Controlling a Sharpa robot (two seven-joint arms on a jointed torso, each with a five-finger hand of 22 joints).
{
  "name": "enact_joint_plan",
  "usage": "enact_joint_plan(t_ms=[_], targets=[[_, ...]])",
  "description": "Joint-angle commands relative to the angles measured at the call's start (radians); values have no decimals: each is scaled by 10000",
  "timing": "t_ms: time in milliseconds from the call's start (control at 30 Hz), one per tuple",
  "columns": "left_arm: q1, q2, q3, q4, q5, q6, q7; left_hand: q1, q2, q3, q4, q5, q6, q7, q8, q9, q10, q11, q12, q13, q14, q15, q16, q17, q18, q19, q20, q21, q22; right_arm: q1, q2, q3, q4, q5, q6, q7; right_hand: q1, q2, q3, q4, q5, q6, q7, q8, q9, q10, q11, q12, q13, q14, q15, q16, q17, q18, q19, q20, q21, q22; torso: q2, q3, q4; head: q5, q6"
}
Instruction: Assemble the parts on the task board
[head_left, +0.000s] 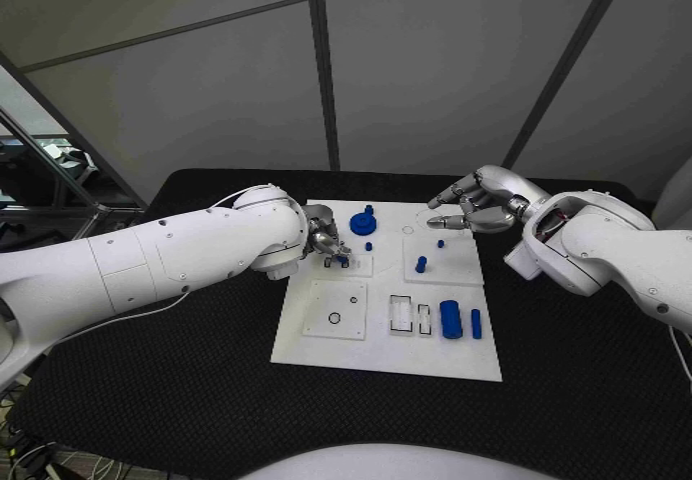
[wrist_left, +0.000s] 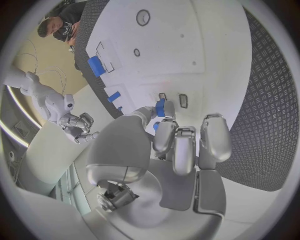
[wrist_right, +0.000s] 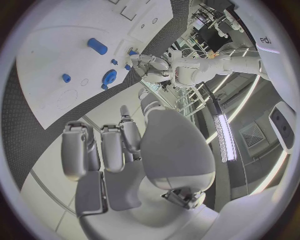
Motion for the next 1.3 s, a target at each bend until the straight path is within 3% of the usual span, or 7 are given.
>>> enact_joint_plan(t_ms=[33, 867, 1067, 1300], targets=[[-18, 46, 5, -57, -249, 55, 57, 16, 81, 1720, -1689, 57, 66, 2, 62, 20, 125, -28, 24, 1148, 948, -51, 29, 2232, 152, 87, -9, 61, 4, 19, 16, 7, -2, -98, 77, 114, -22, 111, -27, -56, 58, 21, 7, -30, -11, 22, 13, 27, 9, 418, -58, -50, 8, 56, 44, -71, -34, 632, -2, 1, -8, 5, -24], [-130, 122, 7, -48, -469, 526, 5, -20, 49, 1777, -1782, 134, 93, 0, 61, 71, 123, -27, -7, 1142, 950, -64, 34, 2237, 161, 59, -23, 38, -30, 18, 38, 7, -29, -102, 176, 111, -57, 136, -32, -66, 66, 21, 10, -52, -16, 39, 16, 49, 26, 426, -56, -42, 32, 50, 61, -71, -21, 658, -6, 3, -3, 9, -56], [-137, 88, 7, -15, -470, 552, 13, -173, 1, 1896, -1921, 551, 157, -2, 68, 206, 153, -28, 7, 1161, 956, -82, 54, 2260, 160, 59, -46, 41, -6, 18, 37, 7, -33, -102, 193, 113, -58, 138, -32, -67, 67, 21, 10, -53, -16, 43, 16, 54, 31, 428, -56, -38, 39, 47, 68, -71, -13, 672, -5, 0, 4, 7, -70], [-143, 64, 7, 2, -478, 572, 4, -251, -25, 1940, -1989, 719, 187, -8, 74, 283, 174, -32, 27, 1177, 964, -90, 81, 2292, 170, 27, -55, 14, -41, 17, 41, 7, -40, -102, 212, 115, -58, 138, -32, -67, 67, 21, 10, -53, -16, 43, 16, 54, 31, 428, -56, -38, 39, 47, 68, -71, -13, 672, -8, 3, 2, 24, -77]])
